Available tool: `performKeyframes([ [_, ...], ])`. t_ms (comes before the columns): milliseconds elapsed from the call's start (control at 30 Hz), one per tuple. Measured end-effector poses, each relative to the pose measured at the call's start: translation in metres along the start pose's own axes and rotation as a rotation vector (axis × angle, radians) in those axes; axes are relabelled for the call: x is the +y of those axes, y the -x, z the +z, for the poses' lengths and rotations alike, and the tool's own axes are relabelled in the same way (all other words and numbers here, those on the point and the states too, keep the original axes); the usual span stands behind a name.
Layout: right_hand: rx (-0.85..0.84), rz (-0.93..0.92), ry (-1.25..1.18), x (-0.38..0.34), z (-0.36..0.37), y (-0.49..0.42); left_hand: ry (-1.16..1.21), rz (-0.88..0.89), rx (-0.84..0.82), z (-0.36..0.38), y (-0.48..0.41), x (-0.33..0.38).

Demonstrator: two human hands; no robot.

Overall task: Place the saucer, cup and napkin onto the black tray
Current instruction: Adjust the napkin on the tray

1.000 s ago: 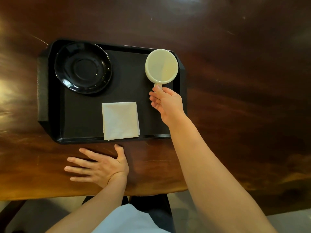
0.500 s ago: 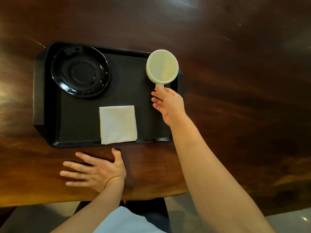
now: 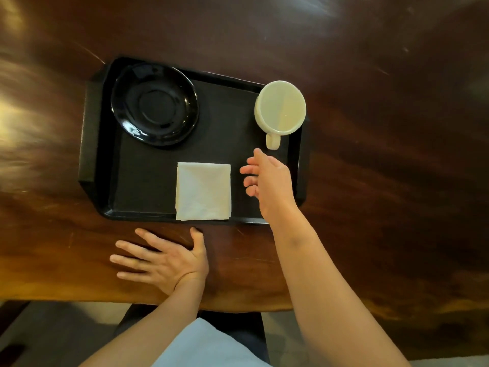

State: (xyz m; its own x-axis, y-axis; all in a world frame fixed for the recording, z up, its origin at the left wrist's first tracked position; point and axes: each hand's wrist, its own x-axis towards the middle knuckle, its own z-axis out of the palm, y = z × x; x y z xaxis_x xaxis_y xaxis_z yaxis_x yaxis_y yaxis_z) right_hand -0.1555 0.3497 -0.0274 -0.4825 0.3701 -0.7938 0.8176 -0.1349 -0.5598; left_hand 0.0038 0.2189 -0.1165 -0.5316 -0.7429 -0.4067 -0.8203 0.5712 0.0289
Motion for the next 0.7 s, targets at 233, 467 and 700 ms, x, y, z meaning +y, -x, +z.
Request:
performKeyframes([
  [233,-0.249,-0.048,0.245,-0.010,0.077,0.008,-0.009,-0.002,-0.122,-0.005,-0.003,0.000],
  [467,-0.258,0.023,0.310,-0.023,0.114,-0.004,0.001,0.026,-0.078,-0.001,-0.004,-0.003],
  [700,-0.254,0.070,0.290,-0.026,0.127,-0.004,-0.010,0.041,-0.039,0.002,-0.005,-0.006],
])
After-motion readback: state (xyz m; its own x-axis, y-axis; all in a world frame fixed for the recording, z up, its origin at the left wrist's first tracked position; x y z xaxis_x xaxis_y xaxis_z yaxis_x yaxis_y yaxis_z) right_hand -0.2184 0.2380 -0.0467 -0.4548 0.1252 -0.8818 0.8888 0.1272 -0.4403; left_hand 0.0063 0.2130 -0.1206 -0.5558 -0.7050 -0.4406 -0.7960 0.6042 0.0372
